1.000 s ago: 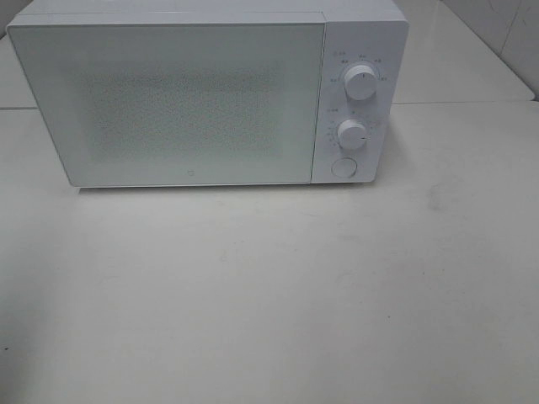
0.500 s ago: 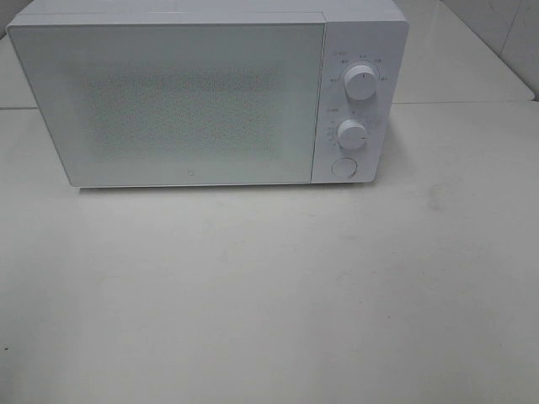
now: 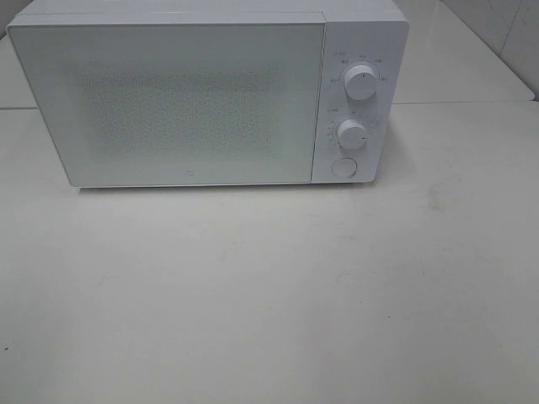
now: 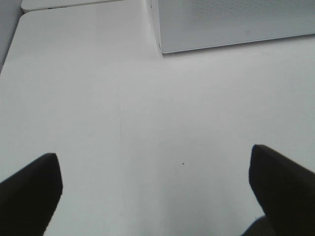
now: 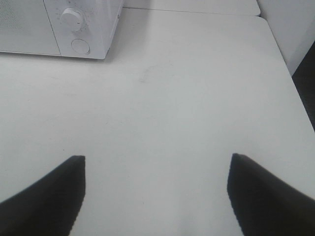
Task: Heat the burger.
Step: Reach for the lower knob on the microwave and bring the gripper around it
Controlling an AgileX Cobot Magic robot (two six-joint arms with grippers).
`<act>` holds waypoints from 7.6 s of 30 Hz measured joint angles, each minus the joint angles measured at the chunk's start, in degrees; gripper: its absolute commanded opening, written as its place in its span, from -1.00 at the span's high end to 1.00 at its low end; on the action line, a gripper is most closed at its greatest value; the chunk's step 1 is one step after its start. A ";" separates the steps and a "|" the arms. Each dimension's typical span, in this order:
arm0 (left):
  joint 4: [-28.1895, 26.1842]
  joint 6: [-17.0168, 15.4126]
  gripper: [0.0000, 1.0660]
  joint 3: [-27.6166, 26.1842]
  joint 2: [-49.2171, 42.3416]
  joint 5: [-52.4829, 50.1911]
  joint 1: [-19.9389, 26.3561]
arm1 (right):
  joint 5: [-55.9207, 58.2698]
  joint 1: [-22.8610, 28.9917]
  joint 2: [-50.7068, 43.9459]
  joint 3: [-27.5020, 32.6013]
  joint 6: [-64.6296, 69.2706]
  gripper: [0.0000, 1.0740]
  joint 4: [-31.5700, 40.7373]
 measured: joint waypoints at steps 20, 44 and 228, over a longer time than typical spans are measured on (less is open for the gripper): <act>3.21 -6.65 -0.84 0.00 -4.18 0.00 0.00 | 0.00 0.00 0.00 0.00 0.00 -0.42 0.00; 3.21 -6.70 -0.84 0.00 -4.18 0.00 0.00 | 0.00 0.00 0.00 0.00 0.00 -0.42 0.11; 3.21 -6.88 -0.84 0.00 -4.24 0.00 0.00 | -128.69 30.42 119.63 -16.79 -18.79 0.89 50.59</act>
